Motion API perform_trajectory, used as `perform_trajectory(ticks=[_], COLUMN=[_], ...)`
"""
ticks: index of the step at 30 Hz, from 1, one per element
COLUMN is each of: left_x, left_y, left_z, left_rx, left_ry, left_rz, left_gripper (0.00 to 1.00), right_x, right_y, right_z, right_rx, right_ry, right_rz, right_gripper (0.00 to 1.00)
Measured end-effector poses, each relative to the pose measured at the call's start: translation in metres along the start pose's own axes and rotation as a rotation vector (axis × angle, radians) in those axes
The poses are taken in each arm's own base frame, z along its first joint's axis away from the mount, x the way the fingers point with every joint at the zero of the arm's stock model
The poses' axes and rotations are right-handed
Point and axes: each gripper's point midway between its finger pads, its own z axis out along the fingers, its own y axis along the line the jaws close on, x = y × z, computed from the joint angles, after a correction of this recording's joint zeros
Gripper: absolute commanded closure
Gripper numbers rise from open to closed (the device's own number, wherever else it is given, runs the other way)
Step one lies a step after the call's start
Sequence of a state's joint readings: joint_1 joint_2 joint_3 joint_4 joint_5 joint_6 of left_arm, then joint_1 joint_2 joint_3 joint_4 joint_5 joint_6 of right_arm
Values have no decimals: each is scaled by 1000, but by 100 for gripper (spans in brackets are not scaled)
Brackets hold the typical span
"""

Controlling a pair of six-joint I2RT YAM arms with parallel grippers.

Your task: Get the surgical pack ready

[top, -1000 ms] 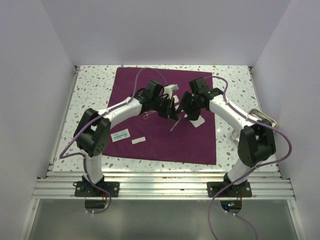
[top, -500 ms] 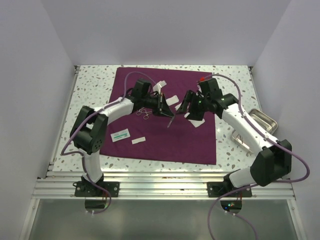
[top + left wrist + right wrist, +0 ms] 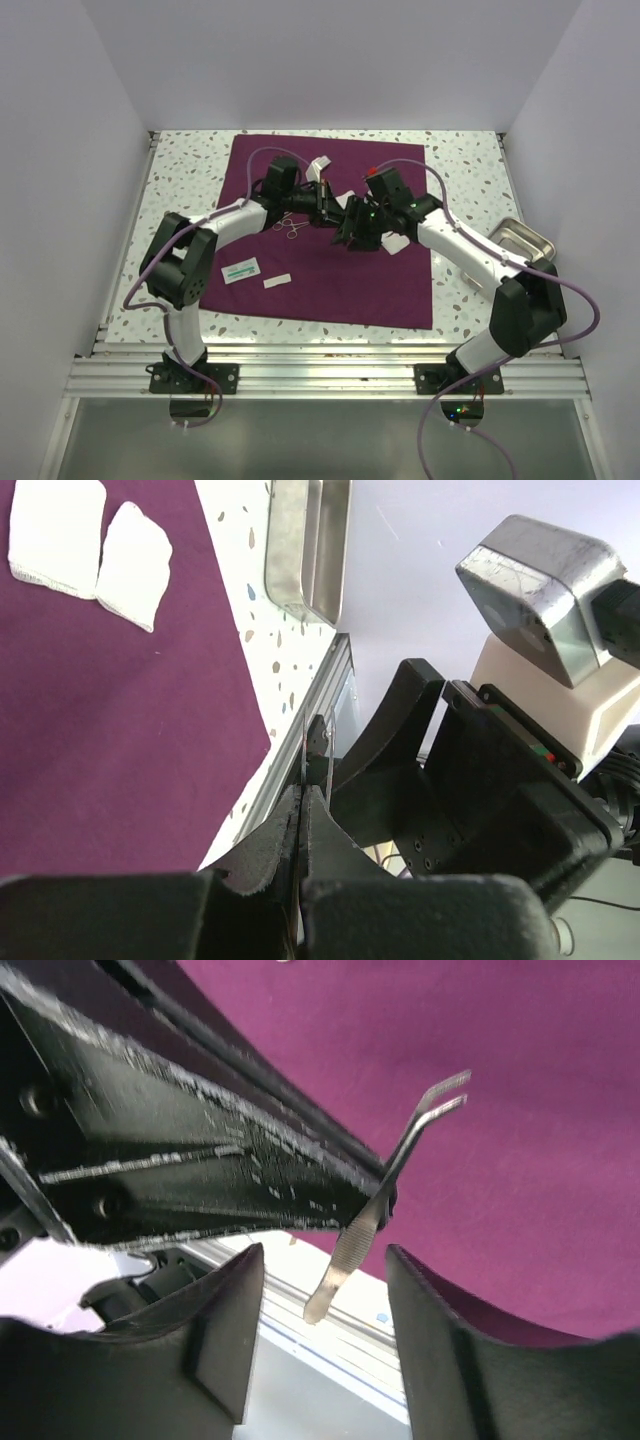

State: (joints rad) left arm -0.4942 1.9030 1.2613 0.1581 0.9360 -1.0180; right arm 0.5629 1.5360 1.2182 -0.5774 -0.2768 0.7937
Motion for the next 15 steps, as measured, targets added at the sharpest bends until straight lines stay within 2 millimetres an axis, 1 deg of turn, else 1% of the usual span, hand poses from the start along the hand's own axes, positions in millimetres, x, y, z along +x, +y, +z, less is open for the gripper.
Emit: perform_trajectory(ticks=[2, 4, 5, 6, 7, 8, 9, 10, 11, 12, 15], left_x=[0, 0, 0, 0, -1, -1, -2, -4, -5, -5, -9], left_y=[0, 0, 1, 1, 1, 1, 1, 2, 5, 10, 21], left_z=[0, 0, 0, 0, 0, 0, -1, -1, -1, -1, -6], left_rx=[-1, -1, -3, -4, -5, -5, -4, -10, -26, -44, -110], left_ry=[0, -2, -4, -5, -6, -7, -10, -19, -28, -33, -42], left_rz=[-12, -14, -15, -15, -15, -13, -9, -1, 0, -7, 15], left_gripper=[100, 100, 100, 100, 96, 88, 70, 61, 53, 46, 37], right_x=[-3, -5, -5, -4, -4, -3, -2, -4, -5, -5, -6], right_y=[0, 0, 0, 0, 0, -4, -7, -8, -8, -8, -12], right_z=[2, 4, 5, 5, 6, 6, 6, 7, 6, 5, 4], right_rx=[9, 17, 21, 22, 23, 48, 61, 65, 70, 77, 102], right_ry=[-8, -16, -17, -18, -18, -19, -18, -23, -27, -30, -35], right_rz=[6, 7, 10, 12, 10, 22, 33, 38, 40, 41, 41], right_gripper=[51, 64, 70, 85, 92, 97, 100, 100, 100, 100, 100])
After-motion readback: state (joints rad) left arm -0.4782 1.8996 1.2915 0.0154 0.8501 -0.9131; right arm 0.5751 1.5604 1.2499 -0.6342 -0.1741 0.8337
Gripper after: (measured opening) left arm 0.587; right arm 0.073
